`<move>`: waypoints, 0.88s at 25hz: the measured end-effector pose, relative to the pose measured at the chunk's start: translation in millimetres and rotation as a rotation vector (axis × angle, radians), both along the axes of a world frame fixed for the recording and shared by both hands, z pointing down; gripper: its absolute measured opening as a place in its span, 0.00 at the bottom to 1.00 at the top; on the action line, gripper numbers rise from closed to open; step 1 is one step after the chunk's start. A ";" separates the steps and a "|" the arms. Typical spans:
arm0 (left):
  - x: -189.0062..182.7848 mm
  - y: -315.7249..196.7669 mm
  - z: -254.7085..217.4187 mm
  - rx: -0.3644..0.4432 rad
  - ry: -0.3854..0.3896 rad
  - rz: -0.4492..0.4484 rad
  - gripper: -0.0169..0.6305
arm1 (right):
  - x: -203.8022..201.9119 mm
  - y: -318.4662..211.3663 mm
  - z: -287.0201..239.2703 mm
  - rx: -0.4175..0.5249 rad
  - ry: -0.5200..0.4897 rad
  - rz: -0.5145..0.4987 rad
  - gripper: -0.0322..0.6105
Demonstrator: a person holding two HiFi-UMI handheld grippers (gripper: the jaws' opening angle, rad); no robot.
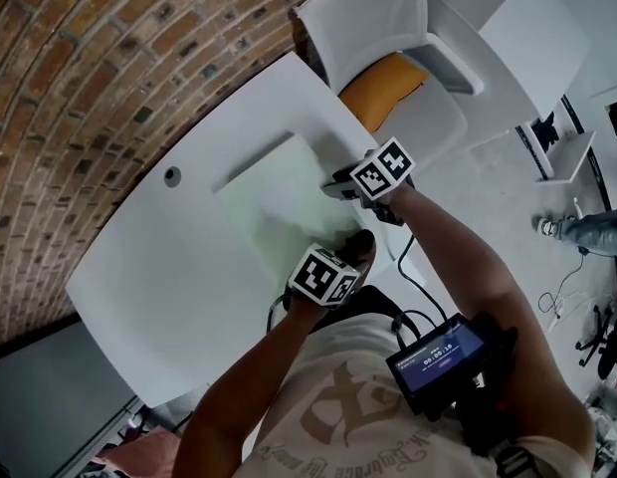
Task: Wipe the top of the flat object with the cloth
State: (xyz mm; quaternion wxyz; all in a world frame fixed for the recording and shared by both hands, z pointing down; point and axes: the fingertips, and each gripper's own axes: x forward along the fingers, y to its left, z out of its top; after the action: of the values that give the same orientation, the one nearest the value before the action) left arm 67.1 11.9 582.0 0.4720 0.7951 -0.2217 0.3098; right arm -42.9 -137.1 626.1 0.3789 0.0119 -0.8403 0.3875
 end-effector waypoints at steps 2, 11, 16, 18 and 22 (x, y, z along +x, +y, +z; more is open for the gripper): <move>-21.0 9.7 -0.2 -0.006 -0.020 -0.038 0.14 | 1.1 -0.4 -0.3 0.005 0.003 0.002 0.34; -118.5 69.3 2.2 -0.069 0.039 -0.345 0.14 | 3.0 1.1 -0.5 0.027 0.048 0.000 0.34; -154.9 89.0 7.0 -0.051 0.064 -0.495 0.14 | 4.3 -3.4 1.5 0.065 0.091 -0.026 0.33; -175.4 90.6 6.6 -0.036 0.070 -0.570 0.14 | 3.8 -4.2 1.0 0.071 0.102 -0.025 0.33; -231.5 78.8 3.3 0.008 0.082 -0.757 0.14 | 4.8 -1.9 -0.1 0.076 0.121 -0.012 0.33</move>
State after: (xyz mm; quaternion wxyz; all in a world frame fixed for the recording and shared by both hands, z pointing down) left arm -164.4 90.7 585.4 0.5584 0.6704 -0.4820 0.0806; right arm -38.1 -138.9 626.0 0.4306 0.0446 -0.8300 0.3516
